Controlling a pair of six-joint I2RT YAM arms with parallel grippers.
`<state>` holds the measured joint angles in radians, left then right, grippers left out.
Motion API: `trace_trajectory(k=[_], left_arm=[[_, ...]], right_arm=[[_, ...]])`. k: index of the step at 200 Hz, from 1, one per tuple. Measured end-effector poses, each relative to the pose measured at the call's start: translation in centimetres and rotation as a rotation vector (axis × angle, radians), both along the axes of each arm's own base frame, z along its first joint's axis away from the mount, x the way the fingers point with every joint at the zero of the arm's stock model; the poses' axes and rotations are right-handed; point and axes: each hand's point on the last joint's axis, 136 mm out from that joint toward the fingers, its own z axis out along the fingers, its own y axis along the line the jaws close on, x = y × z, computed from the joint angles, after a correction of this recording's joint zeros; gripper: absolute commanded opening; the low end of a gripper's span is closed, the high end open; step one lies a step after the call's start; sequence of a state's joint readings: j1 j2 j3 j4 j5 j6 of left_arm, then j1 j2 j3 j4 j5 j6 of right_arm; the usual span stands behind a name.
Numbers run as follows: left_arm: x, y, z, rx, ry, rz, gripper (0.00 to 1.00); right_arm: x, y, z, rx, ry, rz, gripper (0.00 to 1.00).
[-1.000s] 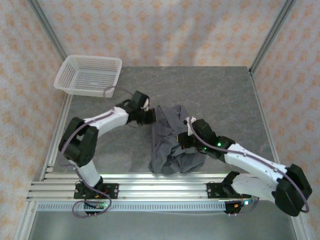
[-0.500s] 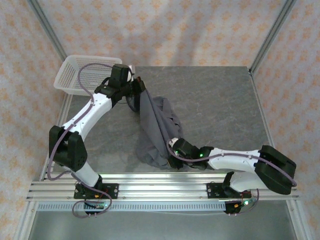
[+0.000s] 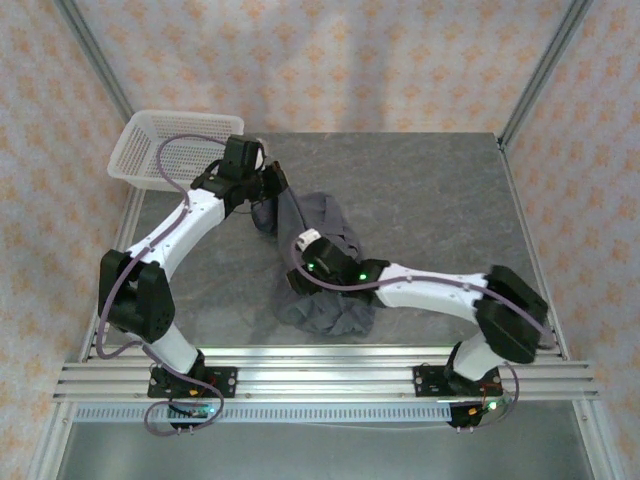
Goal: Fold the inside-out t-shirt
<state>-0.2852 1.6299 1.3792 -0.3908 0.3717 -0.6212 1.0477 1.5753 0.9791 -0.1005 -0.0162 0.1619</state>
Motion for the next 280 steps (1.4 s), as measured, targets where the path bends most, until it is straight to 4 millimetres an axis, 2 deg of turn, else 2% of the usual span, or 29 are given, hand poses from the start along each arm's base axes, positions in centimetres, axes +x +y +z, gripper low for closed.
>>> trace_trajectory(k=[7, 15, 25, 34, 46, 52, 60, 80, 94, 110, 127, 138, 154, 172, 184, 197, 213, 245, 252, 257, 265, 271, 280], left_arm=[[0.0, 0.3, 0.2, 0.012, 0.003, 0.012, 0.0], [0.3, 0.5, 0.7, 0.024, -0.001, 0.025, 0.0], [0.8, 0.7, 1.4, 0.035, -0.014, 0.037, 0.01], [1.3, 0.8, 2.1, 0.046, -0.028, 0.045, 0.13], [2.1, 1.0, 2.7, 0.057, -0.049, 0.051, 0.34], [2.4, 1.3, 3.0, 0.064, -0.059, 0.058, 0.41], [2.5, 1.7, 3.0, 0.073, -0.062, 0.067, 0.47], [2.4, 2.8, 3.8, 0.099, -0.087, 0.091, 0.54], [1.1, 3.6, 4.9, 0.113, -0.12, 0.097, 0.55], [-1.9, 4.3, 6.6, 0.117, -0.166, 0.08, 0.55], [-5.5, 4.2, 8.3, 0.109, -0.229, 0.023, 0.55], [-7.8, 3.1, 8.6, 0.099, -0.263, -0.056, 0.56], [-10.9, 0.3, 6.8, 0.09, -0.268, -0.207, 0.58], [-14.8, -4.0, 2.1, 0.089, -0.205, -0.417, 0.59], [-17.1, -6.0, -1.3, 0.098, -0.138, -0.523, 0.6], [-18.9, -7.4, -4.1, 0.104, -0.074, -0.596, 0.61], [-19.9, -8.6, -6.1, 0.087, -0.03, -0.642, 0.63], [-19.2, -11.0, -7.1, 0.038, -0.025, -0.668, 0.62], [-18.8, -11.4, -7.5, 0.034, -0.013, -0.659, 0.56], [-18.5, -11.6, -7.9, 0.031, -0.005, -0.652, 0.47], [-18.0, -11.9, -8.6, 0.026, 0.012, -0.633, 0.24], [-17.7, -12.1, -8.9, 0.026, 0.02, -0.625, 0.01], [-17.3, -12.3, -9.3, 0.018, 0.029, -0.61, 0.0]], right_arm=[[0.2, 0.1, -1.1, -0.029, 0.016, -0.006, 0.17], [0.4, 0.1, -2.3, -0.058, 0.036, -0.012, 0.07], [0.6, 0.0, -2.9, -0.072, 0.055, -0.022, 0.01], [0.9, 0.0, -2.7, -0.065, 0.064, -0.035, 0.0], [1.6, 0.1, -1.4, -0.027, 0.062, -0.056, 0.0], [1.9, 0.1, -0.6, 0.001, 0.064, -0.064, 0.0], [2.3, -0.1, 0.7, 0.039, 0.063, -0.08, 0.0], [3.6, -1.4, 4.6, 0.152, 0.05, -0.133, 0.0], [4.6, -2.8, 7.6, 0.247, 0.028, -0.167, 0.0], [5.1, -4.5, 10.3, 0.355, 0.014, -0.189, 0.0], [5.5, -6.0, 11.6, 0.441, 0.02, -0.216, 0.0], [5.9, -6.7, 12.0, 0.481, 0.033, -0.235, 0.0], [6.5, -7.4, 12.1, 0.513, 0.053, -0.264, 0.0], [6.7, -7.4, 12.2, 0.535, 0.077, -0.268, 0.0], [6.7, -7.0, 12.1, 0.545, 0.099, -0.263, 0.0], [6.7, -6.6, 11.9, 0.556, 0.125, -0.262, 0.0], [6.8, -6.0, 11.7, 0.568, 0.155, -0.26, 0.0], [6.9, -5.5, 11.4, 0.584, 0.195, -0.265, 0.0], [6.8, -5.5, 11.4, 0.588, 0.201, -0.266, 0.0], [6.8, -5.5, 11.4, 0.59, 0.204, -0.268, 0.0], [6.8, -5.5, 11.4, 0.594, 0.209, -0.274, 0.0], [6.9, -5.5, 11.4, 0.595, 0.211, -0.278, 0.0], [7.0, -5.7, 11.3, 0.592, 0.215, -0.294, 0.0]])
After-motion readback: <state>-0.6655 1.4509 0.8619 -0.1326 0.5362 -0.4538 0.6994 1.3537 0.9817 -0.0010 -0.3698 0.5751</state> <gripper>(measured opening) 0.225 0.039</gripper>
